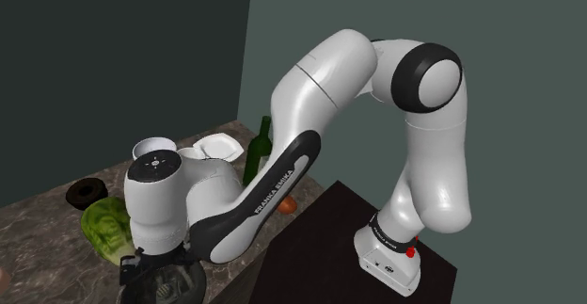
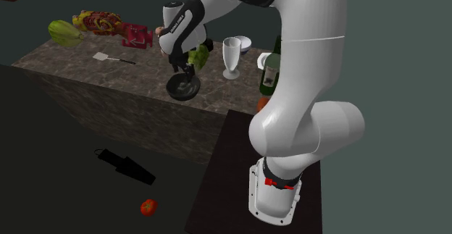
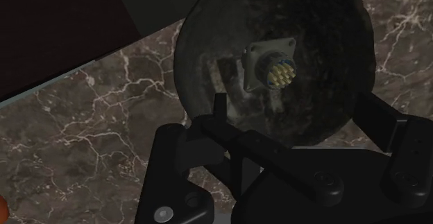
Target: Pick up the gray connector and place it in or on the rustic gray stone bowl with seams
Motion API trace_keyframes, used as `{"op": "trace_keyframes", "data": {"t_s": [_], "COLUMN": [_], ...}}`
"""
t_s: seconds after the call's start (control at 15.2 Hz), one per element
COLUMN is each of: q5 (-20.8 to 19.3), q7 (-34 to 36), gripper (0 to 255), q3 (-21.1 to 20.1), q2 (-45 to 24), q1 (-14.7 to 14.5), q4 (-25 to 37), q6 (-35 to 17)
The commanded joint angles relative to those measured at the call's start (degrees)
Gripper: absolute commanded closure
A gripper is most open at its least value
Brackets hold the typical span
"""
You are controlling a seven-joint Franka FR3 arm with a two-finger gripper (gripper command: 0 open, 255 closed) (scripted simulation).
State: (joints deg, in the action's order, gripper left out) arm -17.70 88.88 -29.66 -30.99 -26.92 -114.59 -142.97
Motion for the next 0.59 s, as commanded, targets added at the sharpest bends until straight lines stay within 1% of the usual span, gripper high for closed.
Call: {"op": "trace_keyframes", "data": {"t_s": [0.0,0.07,0.53], "q5": [1.8,2.6,2.6], "q7": [-1.3,-1.8,-1.8], "gripper": [0,0,0], "q3": [-1.5,-2.1,-2.1], "q2": [2.7,3.9,3.9], "q1": [1.5,2.0,2.0], "q4": [-0.3,-0.4,-0.4], "q6": [2.3,3.3,3.3]}}
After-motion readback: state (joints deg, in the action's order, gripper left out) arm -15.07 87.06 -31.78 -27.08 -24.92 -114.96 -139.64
